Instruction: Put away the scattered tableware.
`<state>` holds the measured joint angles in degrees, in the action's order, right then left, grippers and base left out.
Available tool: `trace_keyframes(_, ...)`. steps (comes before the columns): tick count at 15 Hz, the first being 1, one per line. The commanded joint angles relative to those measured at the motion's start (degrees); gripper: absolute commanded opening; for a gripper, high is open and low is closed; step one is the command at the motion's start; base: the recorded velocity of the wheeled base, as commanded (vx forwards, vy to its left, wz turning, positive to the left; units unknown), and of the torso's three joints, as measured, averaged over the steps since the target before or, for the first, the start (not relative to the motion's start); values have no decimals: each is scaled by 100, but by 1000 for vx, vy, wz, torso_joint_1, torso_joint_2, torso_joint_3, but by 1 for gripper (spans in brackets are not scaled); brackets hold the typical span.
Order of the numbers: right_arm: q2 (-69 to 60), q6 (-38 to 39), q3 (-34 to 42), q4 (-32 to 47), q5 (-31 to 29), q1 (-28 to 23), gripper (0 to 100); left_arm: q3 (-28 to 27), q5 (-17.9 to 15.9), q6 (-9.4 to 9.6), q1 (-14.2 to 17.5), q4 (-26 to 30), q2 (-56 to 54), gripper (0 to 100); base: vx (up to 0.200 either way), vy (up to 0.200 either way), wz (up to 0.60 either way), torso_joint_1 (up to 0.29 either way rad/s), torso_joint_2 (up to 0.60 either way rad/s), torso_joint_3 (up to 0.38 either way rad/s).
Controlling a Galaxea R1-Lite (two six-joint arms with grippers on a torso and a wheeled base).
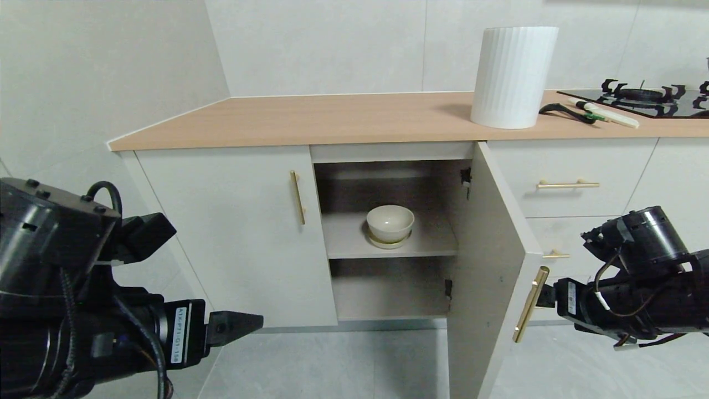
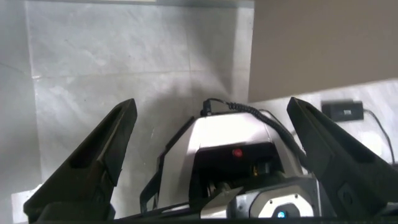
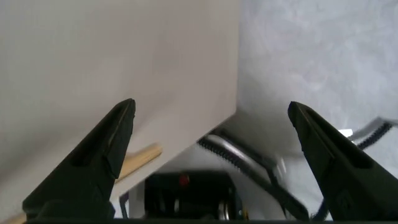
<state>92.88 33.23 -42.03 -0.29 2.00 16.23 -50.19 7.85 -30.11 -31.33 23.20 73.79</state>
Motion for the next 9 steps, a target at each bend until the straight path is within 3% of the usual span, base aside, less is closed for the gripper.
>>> trace_keyframes(1, 187, 105, 99, -349, -15, 170, 100, 0, 6, -4, 4, 0, -5, 100, 0, 0, 0, 0, 0, 0)
trace_keyframes(7, 679, 166, 64, -1254, -15, 566, 100, 0, 15, -4, 4, 0, -14, 100, 0, 0, 0, 0, 0, 0)
trace_keyframes(9, 925, 149, 46, -1904, -7, 627, 100, 0, 15, -4, 4, 0, -14, 100, 0, 0, 0, 0, 0, 0)
